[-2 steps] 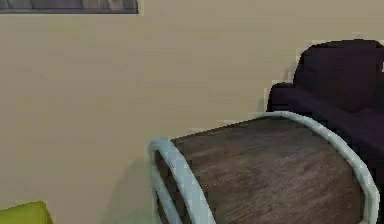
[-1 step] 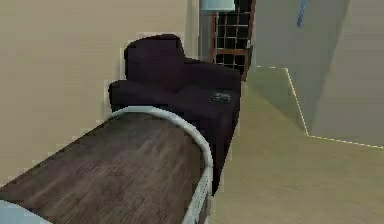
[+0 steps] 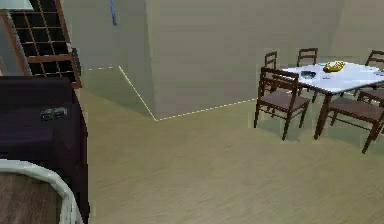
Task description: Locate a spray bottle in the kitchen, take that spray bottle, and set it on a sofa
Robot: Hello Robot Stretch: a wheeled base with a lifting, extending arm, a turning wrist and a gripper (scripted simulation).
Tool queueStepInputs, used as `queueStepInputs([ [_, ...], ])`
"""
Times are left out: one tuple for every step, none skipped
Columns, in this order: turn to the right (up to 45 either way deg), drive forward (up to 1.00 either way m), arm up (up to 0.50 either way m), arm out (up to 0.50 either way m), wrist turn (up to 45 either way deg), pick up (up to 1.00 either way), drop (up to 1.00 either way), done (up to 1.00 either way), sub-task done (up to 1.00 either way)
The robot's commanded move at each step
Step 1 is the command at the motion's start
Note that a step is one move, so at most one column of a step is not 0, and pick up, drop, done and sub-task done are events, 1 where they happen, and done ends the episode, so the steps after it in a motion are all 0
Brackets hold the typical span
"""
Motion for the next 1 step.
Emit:
queueStepInputs([
  [21.0,0.0,0.0,0.0,0.0,0.0,0.0,0.0,0.0],
])
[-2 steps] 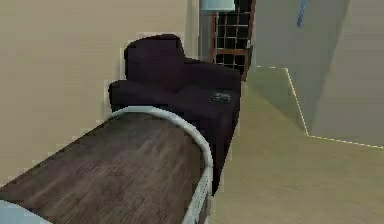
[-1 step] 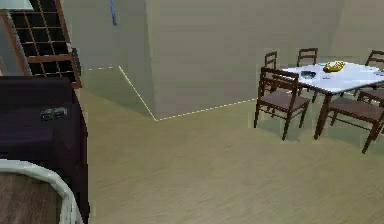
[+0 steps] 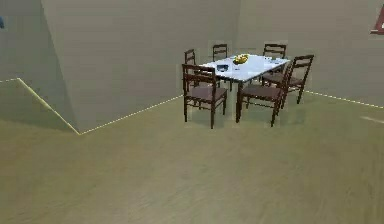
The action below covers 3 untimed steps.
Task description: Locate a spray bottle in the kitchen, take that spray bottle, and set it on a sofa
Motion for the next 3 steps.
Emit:
queueStepInputs([
  [-45.0,0.0,0.0,0.0,0.0,0.0,0.0,0.0,0.0],
  [-45.0,0.0,0.0,0.0,0.0,0.0,0.0,0.0,0.0],
  [-45.0,0.0,0.0,0.0,0.0,0.0,0.0,0.0,0.0],
])
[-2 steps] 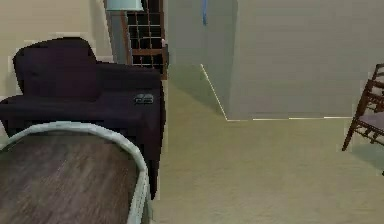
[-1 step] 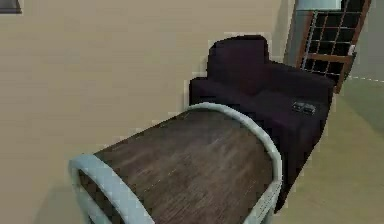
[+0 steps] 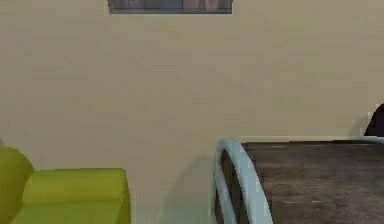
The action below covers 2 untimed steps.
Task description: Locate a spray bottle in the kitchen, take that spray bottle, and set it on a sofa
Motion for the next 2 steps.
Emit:
queueStepInputs([
  [-30.0,0.0,0.0,0.0,0.0,0.0,0.0,0.0,0.0],
  [-45.0,0.0,0.0,0.0,0.0,0.0,0.0,0.0,0.0],
])
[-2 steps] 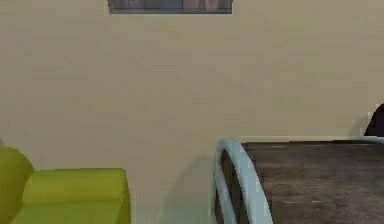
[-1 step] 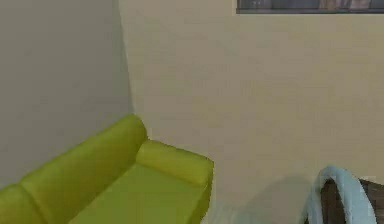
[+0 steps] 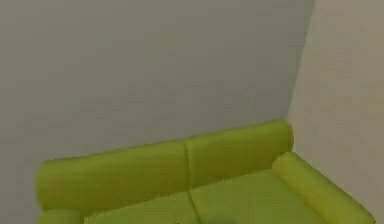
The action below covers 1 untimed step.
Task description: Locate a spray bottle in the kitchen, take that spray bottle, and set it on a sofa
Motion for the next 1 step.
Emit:
queueStepInputs([
  [-45.0,0.0,0.0,0.0,0.0,0.0,0.0,0.0,0.0],
])
